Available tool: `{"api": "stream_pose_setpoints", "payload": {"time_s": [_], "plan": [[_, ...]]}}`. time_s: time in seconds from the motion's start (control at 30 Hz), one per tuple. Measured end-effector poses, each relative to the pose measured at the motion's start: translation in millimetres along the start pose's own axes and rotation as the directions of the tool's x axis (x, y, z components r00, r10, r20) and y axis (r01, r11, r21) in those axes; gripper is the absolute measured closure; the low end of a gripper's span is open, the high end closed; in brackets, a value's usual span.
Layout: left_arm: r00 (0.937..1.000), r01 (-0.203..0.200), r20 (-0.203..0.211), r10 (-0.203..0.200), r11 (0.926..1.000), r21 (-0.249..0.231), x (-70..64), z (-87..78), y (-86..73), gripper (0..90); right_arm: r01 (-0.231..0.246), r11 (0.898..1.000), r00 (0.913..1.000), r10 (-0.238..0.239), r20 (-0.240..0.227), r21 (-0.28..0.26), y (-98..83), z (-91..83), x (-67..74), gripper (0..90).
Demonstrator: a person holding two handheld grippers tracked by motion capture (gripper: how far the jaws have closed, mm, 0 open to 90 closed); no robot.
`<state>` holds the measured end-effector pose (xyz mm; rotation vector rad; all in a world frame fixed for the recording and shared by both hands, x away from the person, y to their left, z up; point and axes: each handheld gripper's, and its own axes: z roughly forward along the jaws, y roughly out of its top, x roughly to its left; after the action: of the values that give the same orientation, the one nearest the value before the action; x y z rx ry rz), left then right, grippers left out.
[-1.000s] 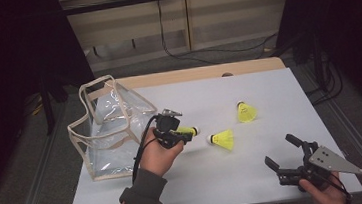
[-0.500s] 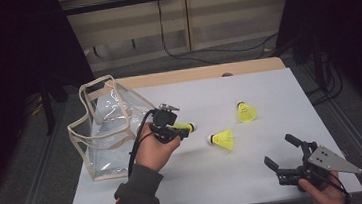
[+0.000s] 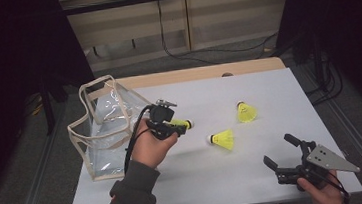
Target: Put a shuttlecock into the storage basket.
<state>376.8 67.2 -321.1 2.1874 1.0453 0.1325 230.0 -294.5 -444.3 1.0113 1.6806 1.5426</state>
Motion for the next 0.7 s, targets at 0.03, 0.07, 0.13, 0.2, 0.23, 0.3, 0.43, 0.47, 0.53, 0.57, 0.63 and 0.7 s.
{"api": "stream_pose_setpoints", "payload": {"time_s": [0.03,0.07,0.13,0.2,0.23,0.3,0.43,0.47,0.53,0.57,0.63,0.7], "plan": [[1.0000,-0.003,-0.001,0.003,1.0000,0.001,-0.1,-0.9,0.8,88.2,0.001,1.000,1.0000,-0.001,0.002,0.002,0.0,0.2,-0.1,1.6],[1.0000,-0.003,0.000,0.003,1.0000,0.001,-0.2,-1.9,1.4,88.2,-0.001,1.000,1.0000,0.001,0.001,0.002,0.0,0.5,-0.1,1.6],[1.0000,-0.006,-0.005,0.006,1.0000,0.004,-0.3,-3.7,2.6,88.2,-0.004,1.000,1.0000,0.004,0.000,0.005,-0.1,0.9,0.0,1.6],[1.0000,-0.006,-0.005,0.006,1.0000,0.003,-0.3,-5.7,4.0,88.2,-0.003,1.000,1.0000,0.003,0.003,0.004,-0.4,1.7,-0.2,1.6],[1.0000,-0.006,-0.006,0.007,1.0000,0.005,-0.2,-6.5,4.5,88.2,-0.002,1.000,1.0000,0.002,0.003,0.005,-0.4,1.9,-0.5,1.6],[0.9999,-0.008,-0.009,0.008,0.9999,0.007,0.0,-8.0,5.6,88.3,0.000,1.000,1.0000,0.000,0.003,0.009,-0.5,2.3,-0.8,1.6],[0.9999,-0.006,-0.011,0.006,1.0000,0.004,0.9,-11.2,8.3,88.2,-0.005,1.000,1.0000,0.005,0.003,0.011,-0.9,3.5,-1.0,1.6],[0.9999,-0.009,-0.012,0.009,0.9999,0.006,0.9,-12.1,9.0,88.2,-0.004,1.000,1.0000,0.004,0.003,0.012,-0.9,3.6,-1.2,1.6],[0.9999,-0.010,-0.013,0.010,0.9999,0.008,0.7,-13.3,10.1,88.3,-0.003,1.000,1.0000,0.003,0.003,0.011,-1.0,4.1,-1.5,1.6],[0.9998,-0.009,-0.015,0.009,0.9999,0.008,0.6,-13.8,10.6,88.3,-0.005,1.000,1.0000,0.005,0.002,0.011,-1.2,4.3,-1.7,1.6],[0.9998,-0.016,-0.015,0.016,0.9998,0.011,1.0,-15.3,11.9,88.3,-0.010,1.000,0.9999,0.010,0.003,0.011,-1.4,4.5,-1.7,1.6],[0.9998,-0.007,-0.016,0.007,1.0000,0.002,0.8,-15.8,13.6,88.3,-0.007,1.000,1.0000,0.007,0.002,0.012,-1.4,4.9,-1.8,1.6]]}}
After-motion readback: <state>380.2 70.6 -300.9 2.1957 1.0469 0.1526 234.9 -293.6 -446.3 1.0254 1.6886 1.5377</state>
